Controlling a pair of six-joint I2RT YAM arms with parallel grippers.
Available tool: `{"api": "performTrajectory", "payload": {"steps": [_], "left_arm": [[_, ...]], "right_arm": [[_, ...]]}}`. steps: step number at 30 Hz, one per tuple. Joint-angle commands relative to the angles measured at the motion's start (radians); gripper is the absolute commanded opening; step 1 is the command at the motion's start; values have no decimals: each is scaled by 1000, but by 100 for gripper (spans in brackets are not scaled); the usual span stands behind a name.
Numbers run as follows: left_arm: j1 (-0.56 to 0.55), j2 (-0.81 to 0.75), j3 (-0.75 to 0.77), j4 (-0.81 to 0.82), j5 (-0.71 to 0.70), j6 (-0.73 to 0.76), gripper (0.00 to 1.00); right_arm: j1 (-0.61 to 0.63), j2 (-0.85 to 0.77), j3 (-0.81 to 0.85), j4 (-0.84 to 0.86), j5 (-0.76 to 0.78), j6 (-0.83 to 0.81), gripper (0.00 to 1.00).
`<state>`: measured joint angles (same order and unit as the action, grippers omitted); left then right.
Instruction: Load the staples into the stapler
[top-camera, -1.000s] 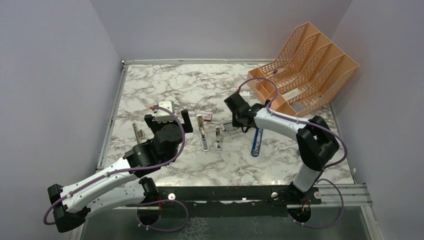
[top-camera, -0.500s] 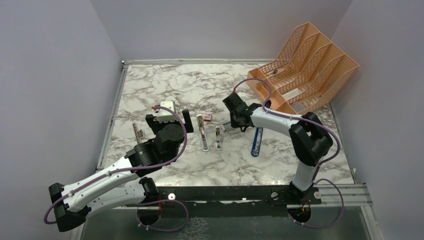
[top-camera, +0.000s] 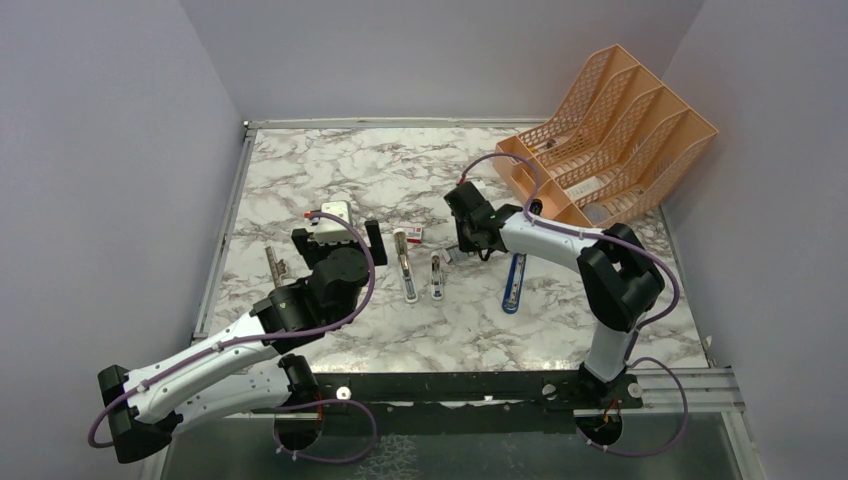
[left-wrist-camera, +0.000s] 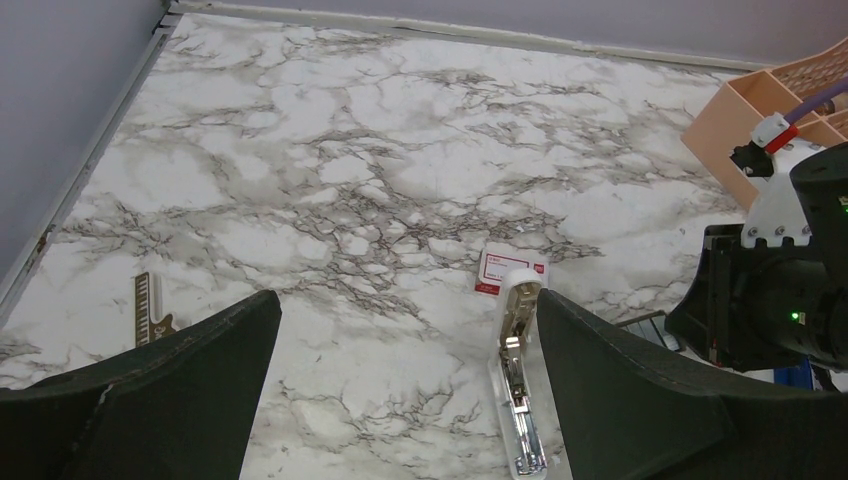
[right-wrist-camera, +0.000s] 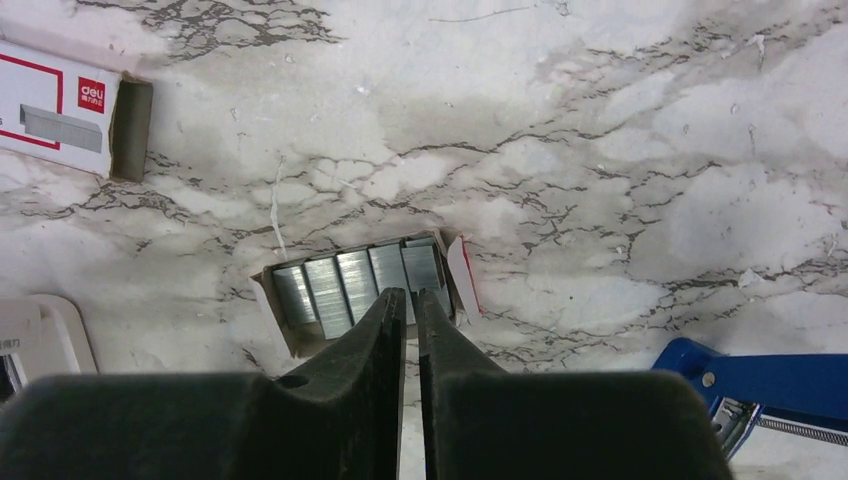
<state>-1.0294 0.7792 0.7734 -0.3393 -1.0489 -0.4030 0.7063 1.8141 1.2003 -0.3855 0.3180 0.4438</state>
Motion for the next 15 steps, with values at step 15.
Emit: {"api": "performTrajectory", "payload": {"steps": [15], "left_arm": [[3, 5, -2, -3, -37, 7, 99]], "right_arm": [[-27, 71, 56, 13, 10, -15, 28]]}}
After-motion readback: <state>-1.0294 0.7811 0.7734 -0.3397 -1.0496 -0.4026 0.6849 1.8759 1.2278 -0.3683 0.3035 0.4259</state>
